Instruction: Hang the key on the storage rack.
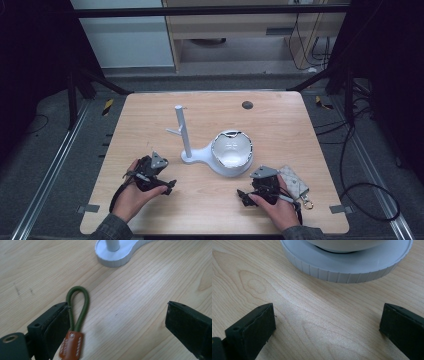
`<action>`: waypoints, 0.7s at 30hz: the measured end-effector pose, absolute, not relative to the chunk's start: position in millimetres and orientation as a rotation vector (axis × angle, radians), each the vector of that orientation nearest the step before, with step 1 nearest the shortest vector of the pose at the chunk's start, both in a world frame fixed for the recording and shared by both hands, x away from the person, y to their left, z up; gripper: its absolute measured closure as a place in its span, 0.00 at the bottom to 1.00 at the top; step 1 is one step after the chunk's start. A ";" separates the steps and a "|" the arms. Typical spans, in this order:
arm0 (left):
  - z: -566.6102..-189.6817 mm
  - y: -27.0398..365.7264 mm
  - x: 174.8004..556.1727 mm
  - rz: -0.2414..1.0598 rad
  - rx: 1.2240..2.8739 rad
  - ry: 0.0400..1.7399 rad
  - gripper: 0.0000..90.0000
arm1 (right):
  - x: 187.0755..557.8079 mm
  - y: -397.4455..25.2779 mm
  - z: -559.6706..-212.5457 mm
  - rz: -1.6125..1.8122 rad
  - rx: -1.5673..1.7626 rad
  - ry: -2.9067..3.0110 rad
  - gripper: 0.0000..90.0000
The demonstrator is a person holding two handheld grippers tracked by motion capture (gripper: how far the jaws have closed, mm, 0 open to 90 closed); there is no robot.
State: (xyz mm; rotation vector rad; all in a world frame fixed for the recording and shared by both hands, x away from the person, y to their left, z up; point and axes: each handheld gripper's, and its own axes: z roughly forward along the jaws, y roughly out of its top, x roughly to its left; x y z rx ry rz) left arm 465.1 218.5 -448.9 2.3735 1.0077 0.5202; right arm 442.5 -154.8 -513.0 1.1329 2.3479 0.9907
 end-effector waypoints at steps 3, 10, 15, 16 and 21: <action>-444.3 228.6 467.9 0.525 2.368 1.053 0.09 | 442.5 -154.7 -513.0 0.991 1.133 2.348 0.00; -428.6 257.1 468.4 0.541 2.340 1.135 0.12 | 442.3 -154.4 -513.2 0.988 1.136 2.344 0.00; -426.6 268.1 479.7 0.537 2.382 1.181 0.16 | 441.5 -154.4 -513.3 0.989 1.138 2.340 0.00; -426.1 270.7 482.7 0.528 2.390 1.189 0.17 | 441.6 -154.4 -513.3 0.990 1.138 2.341 0.00; -423.7 280.2 490.0 0.508 2.414 1.212 0.29 | 441.5 -154.4 -513.3 0.989 1.138 2.341 0.00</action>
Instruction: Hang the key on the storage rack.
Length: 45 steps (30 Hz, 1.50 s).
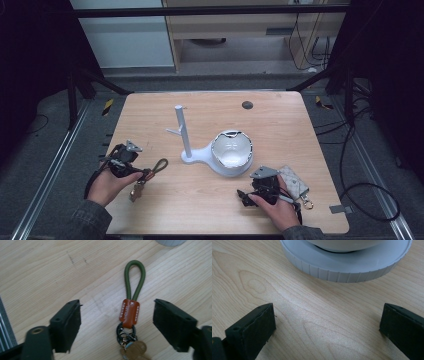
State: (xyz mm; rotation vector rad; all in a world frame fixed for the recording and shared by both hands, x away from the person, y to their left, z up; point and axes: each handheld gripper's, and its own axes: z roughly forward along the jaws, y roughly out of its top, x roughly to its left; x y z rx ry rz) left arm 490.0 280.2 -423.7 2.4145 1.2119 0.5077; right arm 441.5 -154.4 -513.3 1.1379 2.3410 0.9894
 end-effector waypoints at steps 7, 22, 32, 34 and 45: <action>-436.0 275.8 499.5 0.383 2.508 1.167 0.46 | 440.6 -154.1 -512.8 0.994 1.154 2.340 0.00; -448.1 265.3 509.9 0.249 2.654 1.093 0.62 | 440.6 -154.1 -512.8 0.991 1.153 2.340 0.00; -454.8 259.5 517.5 0.232 2.724 1.065 0.64 | 440.5 -153.9 -512.8 0.991 1.157 2.338 0.00; -455.9 260.1 517.8 0.235 2.722 1.064 0.66 | 440.6 -153.9 -512.8 0.991 1.156 2.338 0.00; -462.0 259.0 516.7 0.226 2.729 1.049 0.71 | 440.8 -154.3 -513.3 0.986 1.143 2.337 0.00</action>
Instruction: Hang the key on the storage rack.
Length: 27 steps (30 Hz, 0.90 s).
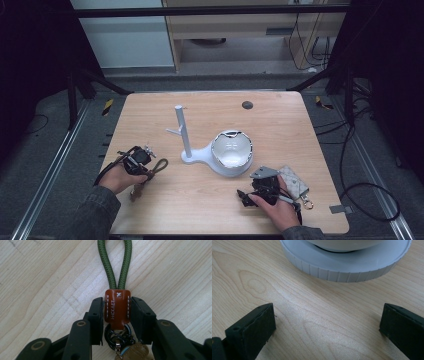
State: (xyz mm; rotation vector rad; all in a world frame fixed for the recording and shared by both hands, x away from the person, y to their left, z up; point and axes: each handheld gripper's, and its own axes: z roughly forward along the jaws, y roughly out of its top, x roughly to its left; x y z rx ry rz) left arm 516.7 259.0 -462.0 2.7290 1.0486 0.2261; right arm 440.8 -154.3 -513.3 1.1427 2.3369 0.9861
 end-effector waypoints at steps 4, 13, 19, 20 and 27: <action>-462.0 258.1 515.2 0.236 2.730 1.048 0.73 | 440.7 -154.2 -513.2 0.986 1.142 2.337 0.00; -437.2 270.9 491.6 0.346 2.573 1.033 0.73 | 440.6 -154.2 -513.3 0.987 1.141 2.338 0.00; -414.4 274.4 464.9 0.465 2.378 0.996 0.73 | 440.7 -154.2 -513.3 0.988 1.141 2.337 0.00; -411.8 273.5 460.9 0.479 2.356 0.987 0.73 | 440.7 -154.3 -513.3 0.987 1.140 2.337 0.00; -399.8 267.5 446.9 0.581 2.262 0.934 0.73 | 440.7 -154.3 -513.3 0.987 1.138 2.338 0.00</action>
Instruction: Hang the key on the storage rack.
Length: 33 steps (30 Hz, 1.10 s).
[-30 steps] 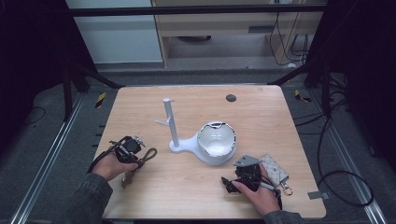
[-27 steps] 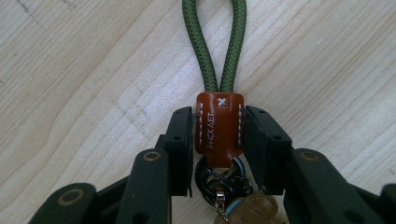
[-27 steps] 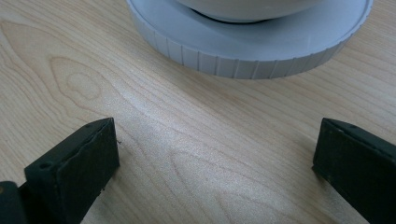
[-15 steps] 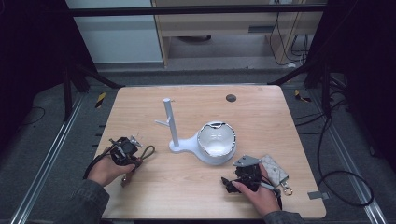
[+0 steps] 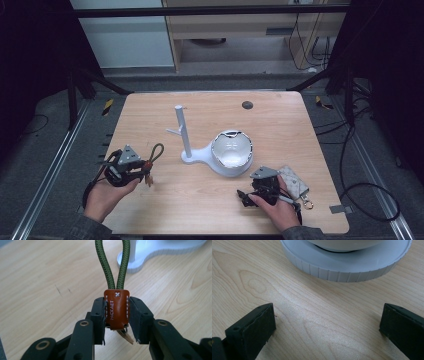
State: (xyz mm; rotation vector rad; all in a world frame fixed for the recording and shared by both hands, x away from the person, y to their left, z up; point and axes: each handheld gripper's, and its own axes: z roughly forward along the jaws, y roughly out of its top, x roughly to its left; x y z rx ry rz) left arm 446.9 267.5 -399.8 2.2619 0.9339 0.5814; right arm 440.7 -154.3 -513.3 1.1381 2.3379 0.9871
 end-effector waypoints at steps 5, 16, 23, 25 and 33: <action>-396.3 263.7 443.9 0.601 2.235 0.926 0.73 | 440.6 -154.3 -513.3 0.990 1.139 2.340 0.00; -387.7 253.3 436.1 0.629 2.161 0.894 0.73 | 440.5 -154.4 -513.2 0.992 1.140 2.341 0.00; -380.3 245.1 428.8 0.648 2.103 0.869 0.73 | 440.4 -154.2 -513.2 0.992 1.144 2.340 0.00; -377.6 241.7 426.8 0.656 2.089 0.857 0.73 | 440.5 -154.4 -513.3 0.992 1.139 2.341 0.00; -369.5 230.2 424.4 0.678 2.061 0.809 0.73 | 440.4 -154.3 -513.3 0.992 1.142 2.341 0.00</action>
